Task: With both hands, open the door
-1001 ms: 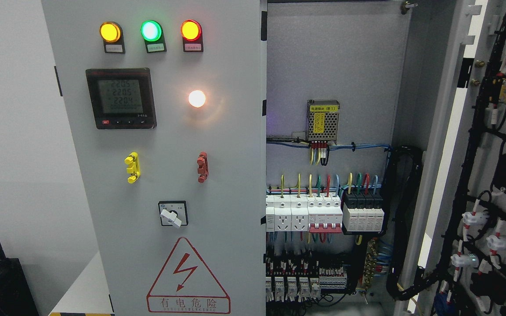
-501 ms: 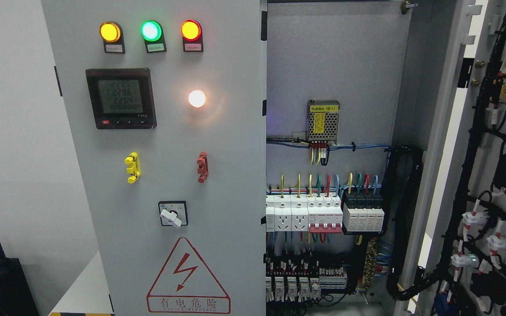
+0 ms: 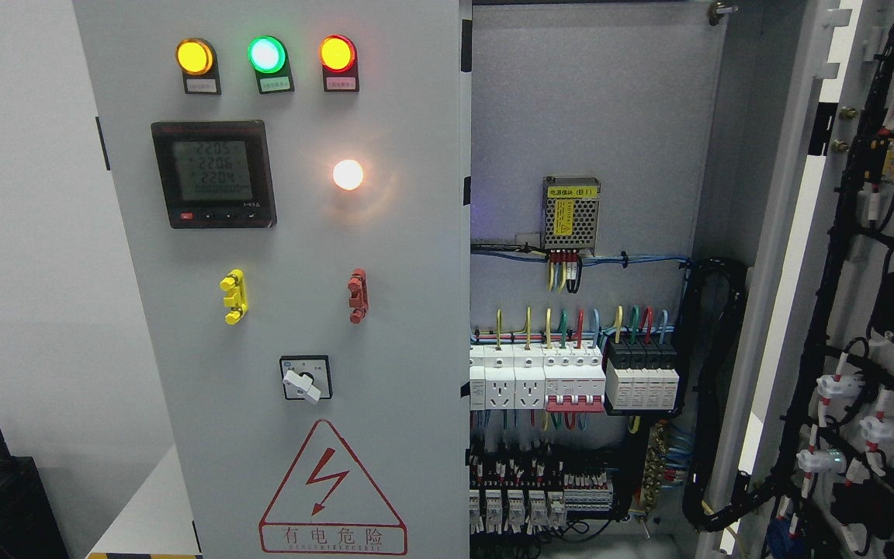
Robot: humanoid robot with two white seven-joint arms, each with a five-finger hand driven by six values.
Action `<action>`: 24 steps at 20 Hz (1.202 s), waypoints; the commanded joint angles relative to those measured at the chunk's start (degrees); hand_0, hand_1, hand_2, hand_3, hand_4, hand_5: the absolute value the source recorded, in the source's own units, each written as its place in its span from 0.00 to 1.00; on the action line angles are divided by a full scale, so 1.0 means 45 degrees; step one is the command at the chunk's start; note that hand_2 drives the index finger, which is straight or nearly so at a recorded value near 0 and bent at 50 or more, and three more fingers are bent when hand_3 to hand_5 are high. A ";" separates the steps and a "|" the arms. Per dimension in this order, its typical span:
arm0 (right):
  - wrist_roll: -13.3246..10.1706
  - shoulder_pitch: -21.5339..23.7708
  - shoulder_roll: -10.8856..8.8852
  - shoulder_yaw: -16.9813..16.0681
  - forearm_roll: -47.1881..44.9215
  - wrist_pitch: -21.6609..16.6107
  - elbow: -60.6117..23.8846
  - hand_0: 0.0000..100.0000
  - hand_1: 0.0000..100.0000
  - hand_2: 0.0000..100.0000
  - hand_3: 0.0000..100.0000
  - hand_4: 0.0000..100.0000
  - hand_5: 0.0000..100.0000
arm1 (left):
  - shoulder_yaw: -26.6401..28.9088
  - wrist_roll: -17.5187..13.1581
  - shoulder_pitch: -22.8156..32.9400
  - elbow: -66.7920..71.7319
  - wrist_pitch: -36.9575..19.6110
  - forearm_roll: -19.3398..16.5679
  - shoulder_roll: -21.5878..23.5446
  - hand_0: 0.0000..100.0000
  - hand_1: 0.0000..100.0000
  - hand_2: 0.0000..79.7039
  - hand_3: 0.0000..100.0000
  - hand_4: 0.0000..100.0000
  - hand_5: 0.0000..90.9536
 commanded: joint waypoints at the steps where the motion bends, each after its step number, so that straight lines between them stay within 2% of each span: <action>1: 0.0017 0.2419 -0.0687 -0.0181 0.0028 -0.0057 -0.6690 0.00 0.00 0.00 0.00 0.00 0.00 | 0.0363 0.0226 0.0012 -0.0349 -0.0052 -0.0016 -0.0226 0.00 0.00 0.00 0.00 0.04 0.00; 3: 0.0037 0.2967 -0.0687 -0.0337 -0.0011 -0.0212 -0.7669 0.00 0.00 0.00 0.00 0.00 0.00 | 0.0344 0.0207 0.0012 -0.0349 -0.0130 -0.0016 -0.0226 0.00 0.00 0.00 0.00 0.04 0.00; 7: 0.0057 0.4313 -0.0726 -0.0318 0.0009 -0.1363 -0.9660 0.00 0.00 0.00 0.00 0.00 0.00 | 0.0343 0.0226 0.0012 -0.0330 -0.0519 0.0023 -0.0226 0.00 0.00 0.00 0.00 0.04 0.00; 12: 0.0096 0.5780 -0.0687 -0.0084 -0.0011 -0.1599 -1.2181 0.00 0.00 0.00 0.00 0.00 0.00 | 0.0343 0.0285 0.0012 -0.0330 -0.1027 0.0023 -0.0187 0.00 0.00 0.00 0.00 0.04 0.00; 18: 0.0096 0.6738 -0.0921 0.0013 -0.0050 -0.1932 -1.4876 0.00 0.00 0.00 0.00 0.00 0.00 | 0.0343 0.0304 0.0012 -0.0330 -0.1381 0.0023 -0.0148 0.00 0.00 0.00 0.00 0.04 0.00; 20: 0.0096 0.6876 -0.0960 0.0286 -0.0050 -0.2009 -1.5464 0.00 0.00 0.00 0.00 0.00 0.00 | 0.0324 0.0304 0.0012 -0.0330 -0.1400 0.0023 -0.0148 0.00 0.00 0.00 0.00 0.04 0.00; 24: 0.0096 0.6915 -0.1077 0.0775 -0.0050 -0.2770 -1.6052 0.00 0.00 0.00 0.00 0.00 0.00 | 0.0324 0.0187 -0.0027 -0.0310 -0.1400 0.0004 -0.0187 0.00 0.00 0.00 0.00 0.04 0.00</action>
